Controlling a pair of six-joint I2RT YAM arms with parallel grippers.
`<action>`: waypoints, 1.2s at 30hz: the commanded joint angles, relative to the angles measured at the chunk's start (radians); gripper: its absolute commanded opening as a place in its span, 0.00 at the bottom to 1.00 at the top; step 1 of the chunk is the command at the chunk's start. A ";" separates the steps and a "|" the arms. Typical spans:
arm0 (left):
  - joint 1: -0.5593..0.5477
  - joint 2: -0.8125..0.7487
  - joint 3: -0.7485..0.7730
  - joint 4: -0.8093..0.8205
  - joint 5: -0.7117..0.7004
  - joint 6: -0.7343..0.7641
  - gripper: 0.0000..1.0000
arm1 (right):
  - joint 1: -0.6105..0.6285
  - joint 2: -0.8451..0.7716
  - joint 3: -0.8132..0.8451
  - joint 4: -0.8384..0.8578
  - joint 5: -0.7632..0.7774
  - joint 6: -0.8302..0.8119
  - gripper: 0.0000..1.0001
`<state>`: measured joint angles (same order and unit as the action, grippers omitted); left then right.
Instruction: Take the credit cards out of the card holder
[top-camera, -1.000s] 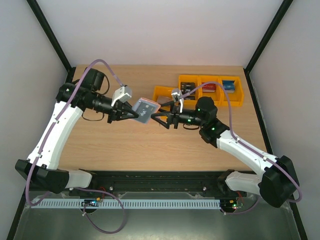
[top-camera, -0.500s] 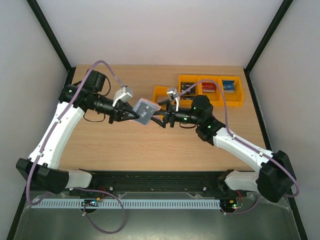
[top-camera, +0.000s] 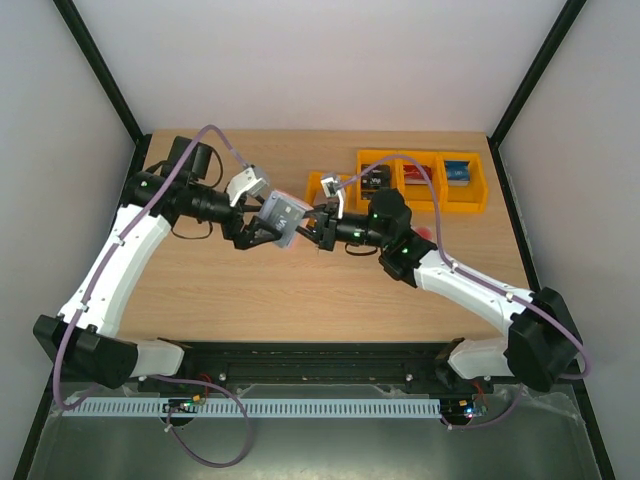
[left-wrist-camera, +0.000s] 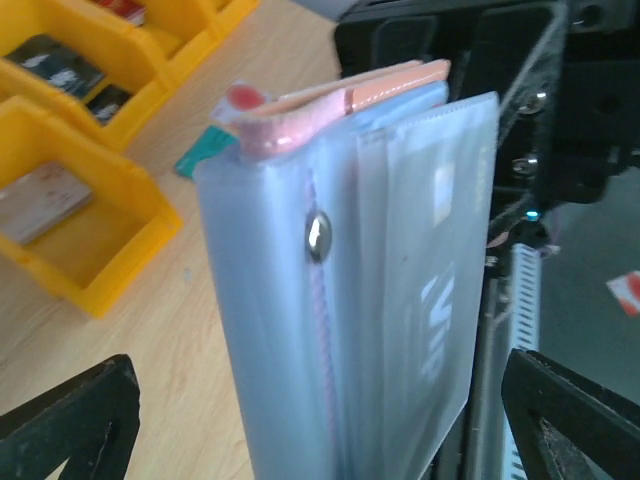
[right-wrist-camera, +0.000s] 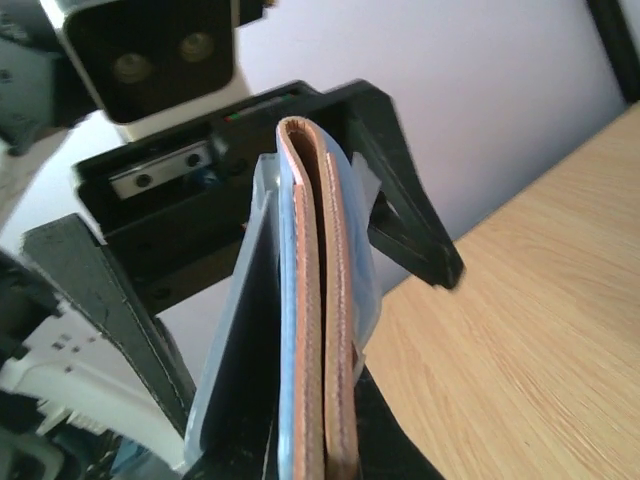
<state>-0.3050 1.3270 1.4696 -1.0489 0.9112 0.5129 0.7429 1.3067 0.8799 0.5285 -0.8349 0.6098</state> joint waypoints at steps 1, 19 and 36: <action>-0.001 -0.013 -0.008 0.098 -0.202 -0.090 0.99 | 0.010 0.018 0.100 -0.165 0.169 -0.011 0.02; -0.191 0.092 0.034 0.305 -0.794 -0.152 0.99 | 0.046 0.098 0.276 -0.496 0.544 0.096 0.02; 0.112 0.020 -0.034 0.247 -0.105 -0.118 0.73 | -0.042 0.001 0.166 -0.391 0.197 -0.023 0.02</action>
<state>-0.2398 1.3769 1.4513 -0.7643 0.5438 0.3634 0.7208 1.3632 1.0641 0.0650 -0.4961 0.6678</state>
